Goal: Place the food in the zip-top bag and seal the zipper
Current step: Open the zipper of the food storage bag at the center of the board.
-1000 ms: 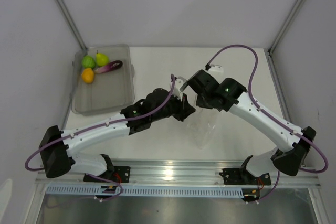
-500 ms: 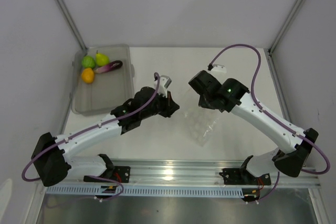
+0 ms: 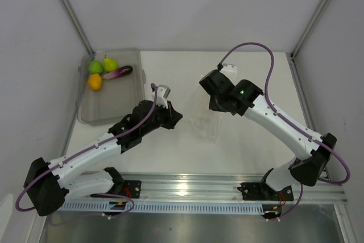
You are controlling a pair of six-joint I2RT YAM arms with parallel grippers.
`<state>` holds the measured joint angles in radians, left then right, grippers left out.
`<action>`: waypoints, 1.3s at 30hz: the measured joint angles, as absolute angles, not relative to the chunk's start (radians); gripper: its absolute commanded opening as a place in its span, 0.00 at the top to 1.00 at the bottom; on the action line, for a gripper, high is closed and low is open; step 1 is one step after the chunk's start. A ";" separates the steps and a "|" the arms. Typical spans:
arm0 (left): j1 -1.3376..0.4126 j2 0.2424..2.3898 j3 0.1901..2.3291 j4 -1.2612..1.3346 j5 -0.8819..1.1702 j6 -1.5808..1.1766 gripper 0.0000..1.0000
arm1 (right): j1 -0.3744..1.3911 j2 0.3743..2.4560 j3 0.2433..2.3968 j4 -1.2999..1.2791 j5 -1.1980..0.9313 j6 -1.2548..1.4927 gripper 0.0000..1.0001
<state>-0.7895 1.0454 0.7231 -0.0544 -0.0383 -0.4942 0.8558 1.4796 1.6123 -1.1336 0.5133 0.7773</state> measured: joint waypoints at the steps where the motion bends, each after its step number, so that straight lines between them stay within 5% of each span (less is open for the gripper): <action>1: -0.788 1.043 0.718 -0.047 -0.028 -0.489 0.95 | 0.854 1.488 1.613 -1.129 0.507 0.769 1.00; 3: -0.786 1.044 0.709 -0.036 -0.003 -0.477 0.82 | 0.850 1.507 1.618 -1.126 0.498 0.757 1.00; 9: -0.784 1.050 0.688 0.014 0.060 -0.460 0.72 | 0.841 1.581 1.679 -1.125 0.472 0.729 1.00; 16: -0.783 1.058 0.688 0.054 0.081 -0.432 0.34 | 0.833 1.639 1.719 -1.113 0.443 0.700 1.00; 25: -0.783 1.059 0.693 0.108 0.077 -0.407 0.00 | 0.822 1.638 1.661 -1.068 0.404 0.662 1.00; 39: -0.769 0.968 0.773 0.030 -0.082 -0.476 0.00 | 0.788 1.636 1.638 -1.035 0.348 0.633 1.00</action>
<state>-0.7692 0.9684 0.7727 0.0299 -0.0822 -0.4759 0.7876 1.6363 1.6382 -1.0351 0.3481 0.6331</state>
